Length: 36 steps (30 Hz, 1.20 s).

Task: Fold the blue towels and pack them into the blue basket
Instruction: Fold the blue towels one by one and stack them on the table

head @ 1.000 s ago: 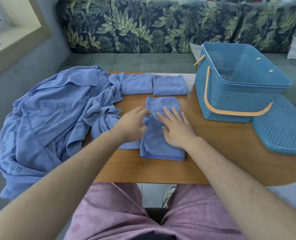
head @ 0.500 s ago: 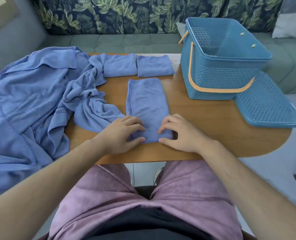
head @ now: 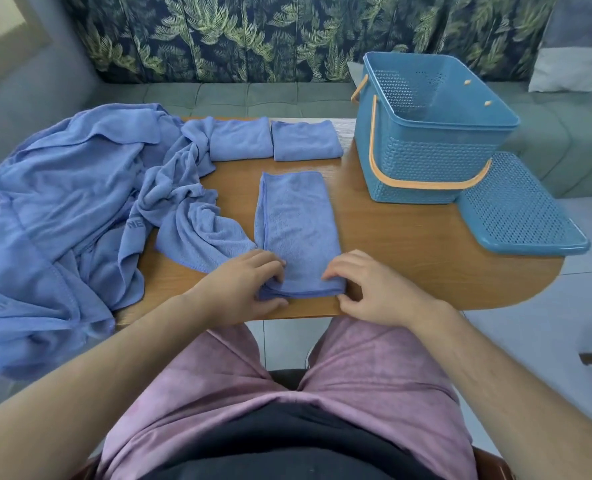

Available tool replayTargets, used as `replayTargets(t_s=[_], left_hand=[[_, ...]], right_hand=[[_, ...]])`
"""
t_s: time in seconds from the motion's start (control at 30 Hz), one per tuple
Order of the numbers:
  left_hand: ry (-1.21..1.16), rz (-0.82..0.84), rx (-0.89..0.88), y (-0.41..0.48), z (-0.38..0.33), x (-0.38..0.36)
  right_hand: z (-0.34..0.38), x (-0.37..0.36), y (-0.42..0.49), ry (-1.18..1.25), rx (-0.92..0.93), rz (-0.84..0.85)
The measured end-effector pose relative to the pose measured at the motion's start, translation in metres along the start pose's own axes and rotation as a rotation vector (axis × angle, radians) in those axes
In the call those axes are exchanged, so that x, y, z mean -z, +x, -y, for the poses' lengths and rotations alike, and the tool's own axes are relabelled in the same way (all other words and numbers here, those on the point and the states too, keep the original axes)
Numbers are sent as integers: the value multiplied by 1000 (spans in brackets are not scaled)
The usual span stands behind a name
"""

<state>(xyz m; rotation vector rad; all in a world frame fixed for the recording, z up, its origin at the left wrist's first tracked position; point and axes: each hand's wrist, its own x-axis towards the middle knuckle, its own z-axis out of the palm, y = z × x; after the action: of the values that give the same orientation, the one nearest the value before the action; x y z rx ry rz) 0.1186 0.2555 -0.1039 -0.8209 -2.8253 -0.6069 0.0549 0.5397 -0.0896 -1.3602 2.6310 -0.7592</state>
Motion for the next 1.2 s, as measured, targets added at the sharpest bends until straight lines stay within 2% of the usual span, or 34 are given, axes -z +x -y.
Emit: replayTargets(t_s=[0.13, 0.27, 0.43, 0.5, 0.7, 0.9, 1.03, 1.1, 1.13, 1.2], left_hand=[[-54, 10, 13, -1, -2, 0], [28, 4, 3, -4, -8, 3], [121, 37, 136, 1, -23, 10], [36, 14, 203, 7, -28, 17], [-442, -134, 497, 49, -12, 50], [-530, -232, 680, 112, 45, 59], [-462, -260, 805, 142, 81, 42], [-334, -295, 835, 147, 86, 33], [-186, -318, 803, 148, 85, 29], [42, -302, 621, 146, 73, 17]], right_hand=[[-2, 1, -4, 25, -14, 0], [3, 2, -5, 62, -87, -77], [12, 7, -3, 380, -250, -186], [14, 11, 1, 430, -266, -251], [5, 39, 38, 296, -263, -408], [-20, 48, 114, 220, -432, -384], [-44, 40, 146, 134, -481, -279], [-52, 32, 156, 80, -520, -187], [-54, 28, 159, 25, -546, -126], [-54, 18, 159, -129, -602, -32]])
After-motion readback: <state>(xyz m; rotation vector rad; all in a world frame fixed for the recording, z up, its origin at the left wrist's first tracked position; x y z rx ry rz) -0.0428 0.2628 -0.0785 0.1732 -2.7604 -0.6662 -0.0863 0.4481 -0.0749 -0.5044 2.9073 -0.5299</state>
